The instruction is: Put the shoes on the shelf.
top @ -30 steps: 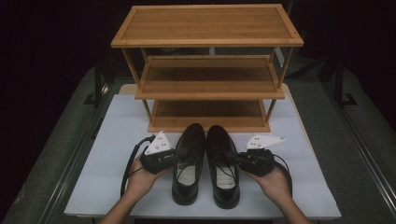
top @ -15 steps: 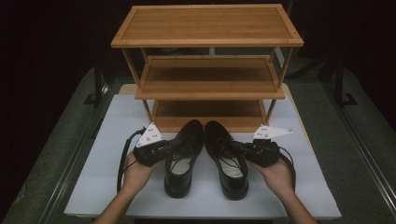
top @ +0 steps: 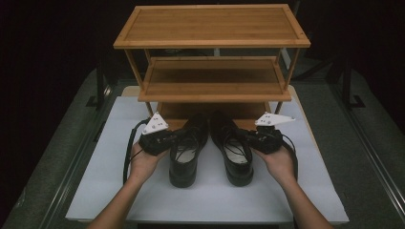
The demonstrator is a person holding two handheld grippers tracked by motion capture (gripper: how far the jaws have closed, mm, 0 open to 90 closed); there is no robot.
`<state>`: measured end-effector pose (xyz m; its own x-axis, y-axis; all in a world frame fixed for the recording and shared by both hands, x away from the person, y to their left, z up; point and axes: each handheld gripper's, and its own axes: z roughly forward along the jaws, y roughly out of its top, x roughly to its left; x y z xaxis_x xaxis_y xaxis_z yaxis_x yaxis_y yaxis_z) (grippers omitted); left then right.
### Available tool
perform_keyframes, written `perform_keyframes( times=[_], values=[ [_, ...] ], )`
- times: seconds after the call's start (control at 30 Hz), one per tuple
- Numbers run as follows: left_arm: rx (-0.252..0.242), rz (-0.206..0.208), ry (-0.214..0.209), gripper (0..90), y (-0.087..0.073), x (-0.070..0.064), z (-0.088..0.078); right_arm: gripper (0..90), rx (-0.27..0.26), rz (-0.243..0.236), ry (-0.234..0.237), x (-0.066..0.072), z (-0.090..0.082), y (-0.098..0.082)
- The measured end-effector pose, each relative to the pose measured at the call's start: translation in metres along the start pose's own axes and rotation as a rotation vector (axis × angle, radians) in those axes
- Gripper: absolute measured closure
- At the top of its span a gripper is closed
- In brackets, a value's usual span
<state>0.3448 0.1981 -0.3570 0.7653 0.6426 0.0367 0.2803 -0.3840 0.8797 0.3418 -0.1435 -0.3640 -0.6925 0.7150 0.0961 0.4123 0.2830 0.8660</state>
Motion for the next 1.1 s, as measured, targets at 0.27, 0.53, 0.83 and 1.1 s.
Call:
perform_keyframes(
  times=[0.27, 0.53, 0.83, 1.1],
  values=[
    [-0.018, -0.004, 0.032, 87.4, 0.01, 0.014, 0.023, 86.7, 0.0, 0.017, -0.048, -0.018, 0.02, 0.01],
    [-0.027, -0.003, 0.07, 87.4, 0.017, 0.028, 0.05, 86.7, -0.006, 0.053, -0.089, -0.038, 0.039, 0.012],
    [-0.044, -0.024, 0.117, 87.4, 0.015, 0.039, 0.078, 86.7, -0.013, 0.053, -0.147, -0.049, 0.063, 0.02],
    [-0.032, -0.018, 0.115, 87.1, 0.009, 0.04, 0.086, 86.5, -0.009, 0.067, -0.151, -0.051, 0.071, 0.018]
  ],
)
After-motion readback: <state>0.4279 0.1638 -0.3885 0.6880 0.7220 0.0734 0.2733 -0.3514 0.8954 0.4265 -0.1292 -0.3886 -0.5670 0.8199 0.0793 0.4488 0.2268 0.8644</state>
